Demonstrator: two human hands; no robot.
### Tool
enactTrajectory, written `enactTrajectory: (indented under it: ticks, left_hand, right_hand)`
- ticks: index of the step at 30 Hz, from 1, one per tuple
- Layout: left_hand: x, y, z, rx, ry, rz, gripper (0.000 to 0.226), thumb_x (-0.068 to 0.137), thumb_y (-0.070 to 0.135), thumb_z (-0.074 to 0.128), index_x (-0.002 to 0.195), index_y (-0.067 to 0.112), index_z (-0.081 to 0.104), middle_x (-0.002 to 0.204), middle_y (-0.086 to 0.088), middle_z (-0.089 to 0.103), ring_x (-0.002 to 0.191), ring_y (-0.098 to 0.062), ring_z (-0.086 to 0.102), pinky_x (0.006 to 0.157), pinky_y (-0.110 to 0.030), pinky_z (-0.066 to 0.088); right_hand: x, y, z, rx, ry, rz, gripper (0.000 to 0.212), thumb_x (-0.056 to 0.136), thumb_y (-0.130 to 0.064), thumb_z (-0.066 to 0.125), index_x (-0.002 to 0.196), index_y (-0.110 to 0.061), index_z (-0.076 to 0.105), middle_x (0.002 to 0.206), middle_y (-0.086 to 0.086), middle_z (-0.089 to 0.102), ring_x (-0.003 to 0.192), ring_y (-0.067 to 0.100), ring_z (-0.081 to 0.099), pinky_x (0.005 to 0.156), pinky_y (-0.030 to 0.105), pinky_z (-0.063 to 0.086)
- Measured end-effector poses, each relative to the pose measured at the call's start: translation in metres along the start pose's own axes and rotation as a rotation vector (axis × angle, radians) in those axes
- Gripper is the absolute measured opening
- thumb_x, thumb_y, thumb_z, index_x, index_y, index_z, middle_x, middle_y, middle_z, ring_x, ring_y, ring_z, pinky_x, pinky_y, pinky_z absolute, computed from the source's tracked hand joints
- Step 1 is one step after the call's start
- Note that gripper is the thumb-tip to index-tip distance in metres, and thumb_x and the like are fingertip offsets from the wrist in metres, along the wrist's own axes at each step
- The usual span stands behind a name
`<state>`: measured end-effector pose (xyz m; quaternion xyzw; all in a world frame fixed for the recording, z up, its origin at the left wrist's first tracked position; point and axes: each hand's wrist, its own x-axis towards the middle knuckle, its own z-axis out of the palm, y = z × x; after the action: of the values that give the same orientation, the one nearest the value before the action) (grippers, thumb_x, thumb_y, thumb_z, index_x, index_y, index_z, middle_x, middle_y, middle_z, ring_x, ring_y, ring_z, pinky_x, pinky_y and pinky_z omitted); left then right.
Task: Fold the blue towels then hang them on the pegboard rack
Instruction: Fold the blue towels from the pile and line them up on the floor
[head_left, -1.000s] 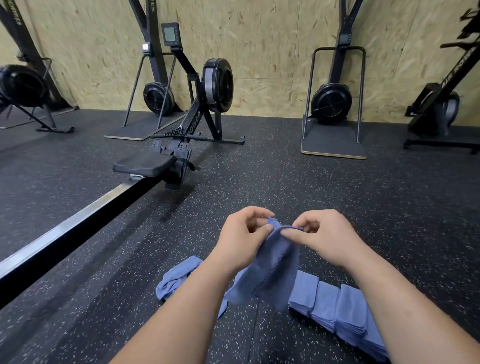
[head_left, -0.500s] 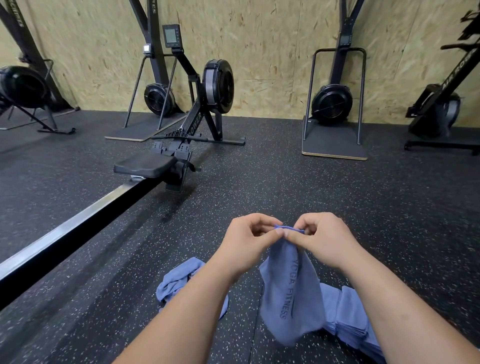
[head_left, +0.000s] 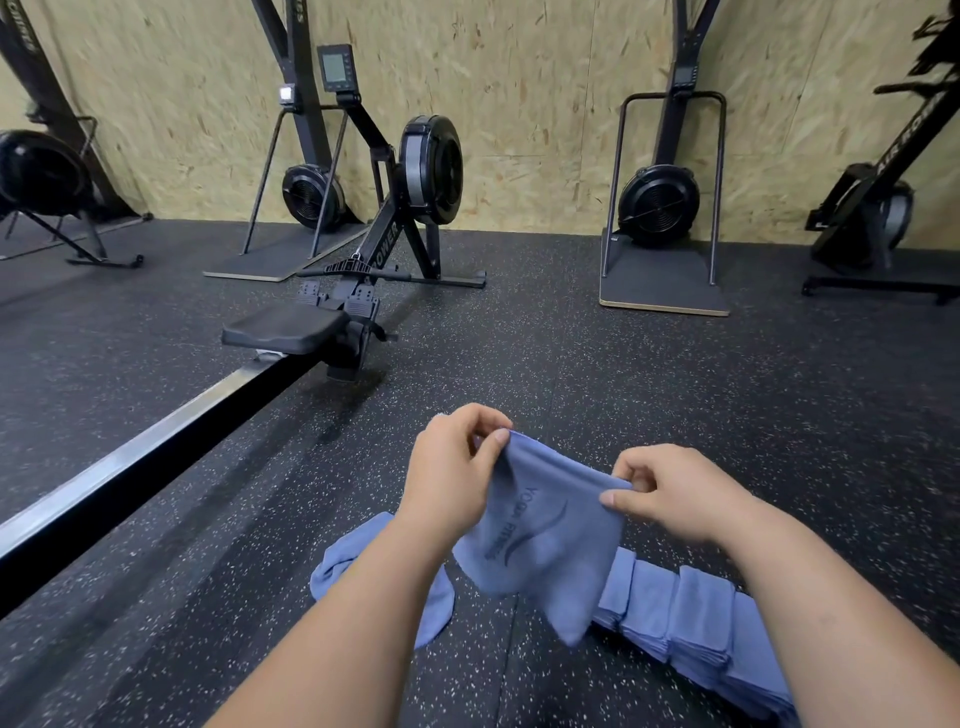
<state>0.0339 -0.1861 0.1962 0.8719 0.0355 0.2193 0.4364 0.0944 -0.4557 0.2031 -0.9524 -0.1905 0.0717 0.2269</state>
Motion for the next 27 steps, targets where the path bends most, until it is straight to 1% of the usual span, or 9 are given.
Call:
enactTrajectory:
  ticks: [3, 6, 9, 11, 14, 17, 21, 24, 27]
  left_hand:
    - [-0.004, 0.004, 0.001, -0.024, -0.008, 0.029, 0.017, 0.100, 0.022, 0.069, 0.093, 0.037, 0.071, 0.073, 0.020, 0.066, 0.069, -0.002, 0.060, 0.070, -0.023, 0.049]
    - [-0.004, 0.004, 0.002, -0.097, -0.012, 0.001, 0.019, 0.101, 0.019, 0.068, 0.093, 0.036, 0.069, 0.068, 0.013, 0.068, 0.065, -0.011, 0.067, 0.071, -0.034, 0.058]
    - [-0.005, 0.006, 0.000, -0.175, -0.010, -0.032, 0.021, 0.103, 0.014, 0.065, 0.093, 0.032, 0.068, 0.069, 0.004, 0.072, 0.064, -0.016, 0.073, 0.074, -0.042, 0.061]
    - [-0.004, 0.006, -0.001, -0.189, 0.002, -0.041, 0.020, 0.104, 0.014, 0.064, 0.094, 0.031, 0.068, 0.071, 0.003, 0.073, 0.066, -0.017, 0.074, 0.076, -0.044, 0.062]
    - [-0.002, 0.005, -0.004, -0.210, 0.060, -0.076, 0.017, 0.103, 0.016, 0.064, 0.096, 0.031, 0.068, 0.075, 0.006, 0.075, 0.070, -0.014, 0.075, 0.076, -0.041, 0.062]
    - [0.000, 0.005, -0.007, -0.225, 0.118, -0.103, 0.015, 0.104, 0.015, 0.063, 0.098, 0.028, 0.069, 0.083, 0.010, 0.076, 0.071, -0.009, 0.076, 0.073, -0.033, 0.058]
    - [0.001, 0.002, -0.011, -0.207, 0.193, -0.115, 0.016, 0.104, 0.013, 0.063, 0.097, 0.027, 0.068, 0.082, 0.011, 0.076, 0.070, -0.006, 0.075, 0.073, -0.031, 0.056]
    - [0.002, -0.003, -0.015, -0.190, 0.218, -0.149, 0.017, 0.104, 0.013, 0.063, 0.097, 0.028, 0.068, 0.080, 0.012, 0.075, 0.069, -0.006, 0.075, 0.075, -0.033, 0.057]
    - [0.004, -0.010, -0.020, -0.161, 0.276, -0.178, 0.018, 0.103, 0.015, 0.062, 0.097, 0.031, 0.067, 0.076, 0.014, 0.075, 0.070, -0.005, 0.075, 0.076, -0.033, 0.055]
  right_hand:
    - [-0.001, 0.002, 0.002, -0.045, 0.058, -0.003, 0.029, 0.085, -0.050, 0.082, 0.078, -0.028, 0.065, 0.074, -0.007, 0.065, 0.068, 0.009, 0.058, 0.069, 0.035, 0.050]
    - [-0.002, -0.002, 0.003, 0.010, 0.167, -0.087, 0.033, 0.075, -0.042, 0.090, 0.072, -0.029, 0.060, 0.081, -0.008, 0.061, 0.075, 0.010, 0.059, 0.074, 0.038, 0.052]
    - [-0.003, -0.010, 0.003, 0.167, 0.207, -0.209, 0.037, 0.072, -0.024, 0.092, 0.068, -0.026, 0.055, 0.083, -0.010, 0.068, 0.077, 0.010, 0.062, 0.076, 0.036, 0.052]
    - [-0.002, -0.013, 0.002, 0.254, 0.192, -0.221, 0.037, 0.074, -0.020, 0.090, 0.067, -0.022, 0.054, 0.080, -0.012, 0.072, 0.072, 0.008, 0.063, 0.072, 0.033, 0.053]
    - [0.000, -0.010, 0.002, 0.234, 0.152, -0.201, 0.039, 0.076, -0.033, 0.091, 0.070, -0.021, 0.054, 0.063, -0.014, 0.062, 0.057, 0.007, 0.047, 0.058, 0.025, 0.042]
    - [-0.001, -0.001, -0.001, 0.199, 0.139, -0.176, 0.043, 0.077, -0.037, 0.090, 0.070, -0.023, 0.050, 0.058, -0.011, 0.053, 0.054, 0.007, 0.039, 0.056, 0.028, 0.036]
    - [-0.003, 0.008, -0.008, 0.168, 0.178, -0.138, 0.035, 0.077, -0.034, 0.089, 0.074, -0.030, 0.054, 0.060, -0.011, 0.056, 0.055, 0.007, 0.041, 0.059, 0.033, 0.040]
    - [-0.004, 0.014, -0.013, 0.174, 0.180, -0.140, 0.023, 0.081, -0.034, 0.088, 0.083, -0.034, 0.065, 0.066, -0.008, 0.062, 0.058, 0.005, 0.047, 0.062, 0.032, 0.042]
    - [-0.007, 0.022, -0.018, 0.167, 0.181, -0.130, 0.019, 0.082, -0.037, 0.088, 0.081, -0.034, 0.069, 0.066, -0.012, 0.063, 0.058, 0.004, 0.049, 0.061, 0.029, 0.042]
